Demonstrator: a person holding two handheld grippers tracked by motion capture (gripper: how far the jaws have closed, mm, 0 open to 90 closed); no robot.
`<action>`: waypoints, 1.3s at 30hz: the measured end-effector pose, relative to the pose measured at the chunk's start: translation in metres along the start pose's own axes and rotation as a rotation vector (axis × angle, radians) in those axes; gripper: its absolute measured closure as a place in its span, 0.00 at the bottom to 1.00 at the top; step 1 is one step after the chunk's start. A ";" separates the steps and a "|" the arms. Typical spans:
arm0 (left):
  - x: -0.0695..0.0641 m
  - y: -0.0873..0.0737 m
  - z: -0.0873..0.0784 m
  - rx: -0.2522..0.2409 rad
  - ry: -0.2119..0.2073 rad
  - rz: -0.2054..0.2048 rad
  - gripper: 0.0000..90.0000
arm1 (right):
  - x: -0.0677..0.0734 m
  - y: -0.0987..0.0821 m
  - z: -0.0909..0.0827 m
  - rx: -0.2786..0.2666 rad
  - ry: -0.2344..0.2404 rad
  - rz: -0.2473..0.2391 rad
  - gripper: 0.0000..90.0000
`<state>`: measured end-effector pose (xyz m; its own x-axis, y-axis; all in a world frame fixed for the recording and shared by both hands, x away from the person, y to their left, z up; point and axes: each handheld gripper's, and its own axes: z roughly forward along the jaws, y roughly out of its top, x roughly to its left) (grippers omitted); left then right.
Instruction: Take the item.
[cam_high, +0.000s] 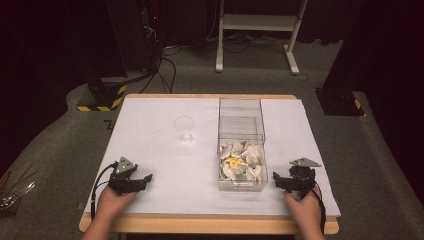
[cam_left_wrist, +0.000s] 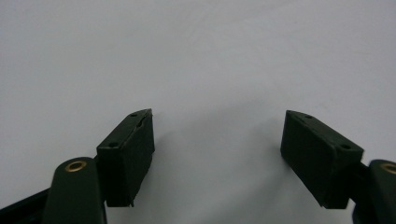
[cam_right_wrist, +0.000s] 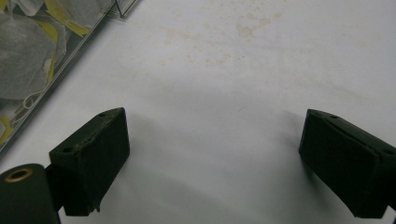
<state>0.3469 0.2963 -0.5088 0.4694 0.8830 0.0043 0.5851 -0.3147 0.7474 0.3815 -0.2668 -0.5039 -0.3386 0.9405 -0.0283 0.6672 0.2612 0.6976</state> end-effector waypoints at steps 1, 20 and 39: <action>0.000 0.000 0.000 0.000 0.000 0.000 0.29 | 0.000 0.000 0.000 0.000 0.000 -0.001 0.09; 0.000 0.000 0.000 -0.003 -0.002 -0.004 0.29 | 0.000 0.000 0.000 -0.001 0.006 0.001 0.10; 0.001 0.002 0.000 -0.001 -0.019 0.000 0.28 | 0.000 0.000 -0.001 0.005 0.002 0.004 0.10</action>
<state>0.3484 0.2965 -0.5067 0.4823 0.8760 -0.0085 0.5843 -0.3144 0.7482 0.3809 -0.2671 -0.5027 -0.3367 0.9413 -0.0242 0.6721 0.2583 0.6939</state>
